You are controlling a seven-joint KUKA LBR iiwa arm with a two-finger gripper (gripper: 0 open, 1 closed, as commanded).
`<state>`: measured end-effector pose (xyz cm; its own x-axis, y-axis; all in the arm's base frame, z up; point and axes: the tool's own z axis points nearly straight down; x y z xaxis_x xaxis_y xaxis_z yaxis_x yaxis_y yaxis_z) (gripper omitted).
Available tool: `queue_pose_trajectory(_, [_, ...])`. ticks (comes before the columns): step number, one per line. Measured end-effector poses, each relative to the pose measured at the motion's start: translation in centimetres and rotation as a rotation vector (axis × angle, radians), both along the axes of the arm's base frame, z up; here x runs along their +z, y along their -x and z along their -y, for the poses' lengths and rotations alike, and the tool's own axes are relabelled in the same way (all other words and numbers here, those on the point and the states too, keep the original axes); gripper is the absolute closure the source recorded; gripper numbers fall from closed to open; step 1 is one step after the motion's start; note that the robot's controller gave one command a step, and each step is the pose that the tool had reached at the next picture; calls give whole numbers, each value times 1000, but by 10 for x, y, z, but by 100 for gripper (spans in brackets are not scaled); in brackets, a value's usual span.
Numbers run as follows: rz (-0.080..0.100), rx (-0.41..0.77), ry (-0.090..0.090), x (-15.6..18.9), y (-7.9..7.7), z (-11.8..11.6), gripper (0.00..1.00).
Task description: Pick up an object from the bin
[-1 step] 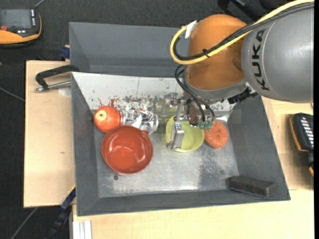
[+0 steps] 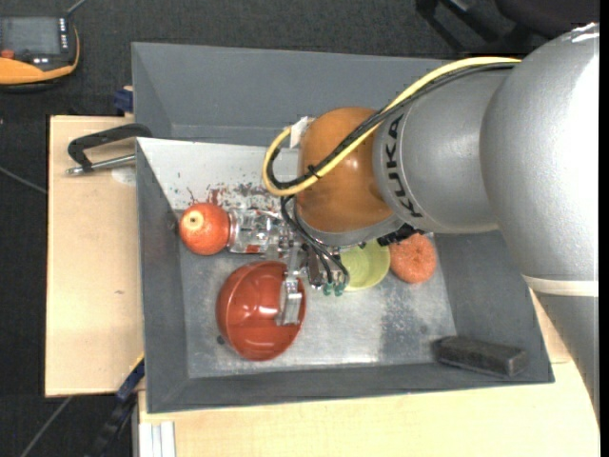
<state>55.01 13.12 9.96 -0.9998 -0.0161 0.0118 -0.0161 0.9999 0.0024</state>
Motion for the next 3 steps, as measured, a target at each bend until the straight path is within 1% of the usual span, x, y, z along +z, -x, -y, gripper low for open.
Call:
queue_pose_trajectory(1, [7,-3,-1,4,-2,1,100])
queue_pose_trajectory(2, [18,25,-3,87,35,35,100])
queue_pose_trajectory(3, [33,88,-5,276,24,28,100])
